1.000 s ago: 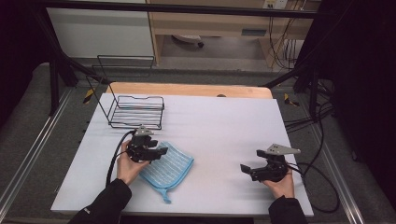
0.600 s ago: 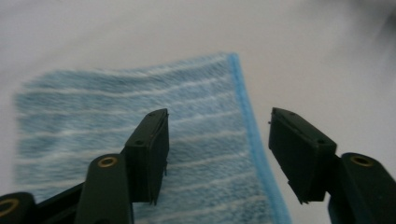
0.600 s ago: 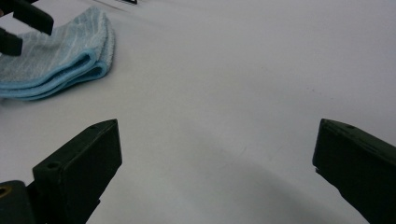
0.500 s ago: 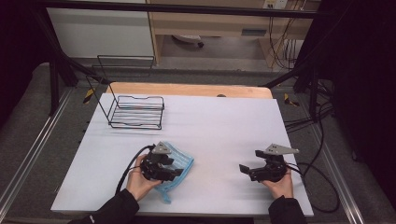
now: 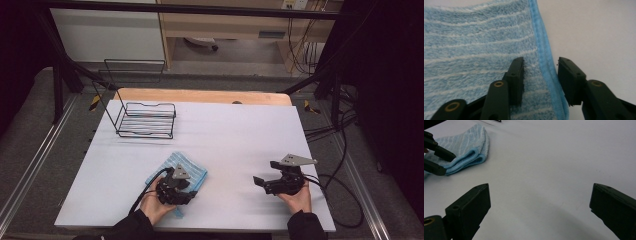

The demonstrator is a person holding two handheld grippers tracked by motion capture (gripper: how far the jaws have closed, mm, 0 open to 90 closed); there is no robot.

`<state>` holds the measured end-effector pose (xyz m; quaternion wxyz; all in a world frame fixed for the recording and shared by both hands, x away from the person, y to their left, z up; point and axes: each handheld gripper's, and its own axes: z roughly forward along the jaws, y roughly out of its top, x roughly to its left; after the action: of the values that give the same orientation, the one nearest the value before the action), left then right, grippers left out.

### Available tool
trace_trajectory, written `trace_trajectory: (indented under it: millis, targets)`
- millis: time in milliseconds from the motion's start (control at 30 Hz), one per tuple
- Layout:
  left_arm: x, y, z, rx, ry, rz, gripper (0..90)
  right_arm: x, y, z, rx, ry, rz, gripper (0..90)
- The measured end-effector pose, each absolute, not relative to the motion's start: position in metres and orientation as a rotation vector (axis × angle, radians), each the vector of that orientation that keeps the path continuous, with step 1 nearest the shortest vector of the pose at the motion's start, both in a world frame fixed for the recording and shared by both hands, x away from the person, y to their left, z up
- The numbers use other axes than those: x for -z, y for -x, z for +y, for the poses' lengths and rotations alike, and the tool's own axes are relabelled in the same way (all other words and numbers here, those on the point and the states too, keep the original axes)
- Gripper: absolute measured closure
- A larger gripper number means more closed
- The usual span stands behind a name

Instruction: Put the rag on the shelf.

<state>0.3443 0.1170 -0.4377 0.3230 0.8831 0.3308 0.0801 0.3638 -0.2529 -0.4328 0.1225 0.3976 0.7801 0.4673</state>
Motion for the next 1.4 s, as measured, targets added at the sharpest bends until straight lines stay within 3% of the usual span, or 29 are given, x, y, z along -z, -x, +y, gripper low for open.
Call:
trace_trajectory:
  millis: [367,600,933,1100,1233,1367,1400]
  targets:
    - [0.440,-0.334,0.102,-0.389,-2.364,0.864,65.2,0.432,-0.365,-0.249,-1.360,-1.163,2.282,4.1]
    - [0.437,-0.342,0.105,-0.320,-2.344,0.912,79.5,0.433,-0.366,-0.248,-1.361,-1.160,2.280,4.1]
    - [0.437,-0.354,0.114,-0.214,-2.277,0.949,82.8,0.432,-0.366,-0.246,-1.389,-1.168,2.289,6.8]
    - [0.437,-0.354,0.118,-0.189,-2.258,0.920,76.5,0.428,-0.368,-0.231,-1.405,-1.157,2.307,8.3]
    - [0.430,-0.359,0.129,-0.083,-2.204,0.925,58.5,0.422,-0.377,-0.201,-1.403,-1.163,2.329,12.6]
    - [0.418,-0.362,0.148,-0.121,-2.167,0.914,48.2,0.419,-0.383,-0.181,-1.414,-1.145,2.345,16.2]
    - [0.415,-0.363,0.154,-0.128,-2.152,0.913,40.7,0.417,-0.387,-0.168,-1.412,-1.135,2.357,18.8]
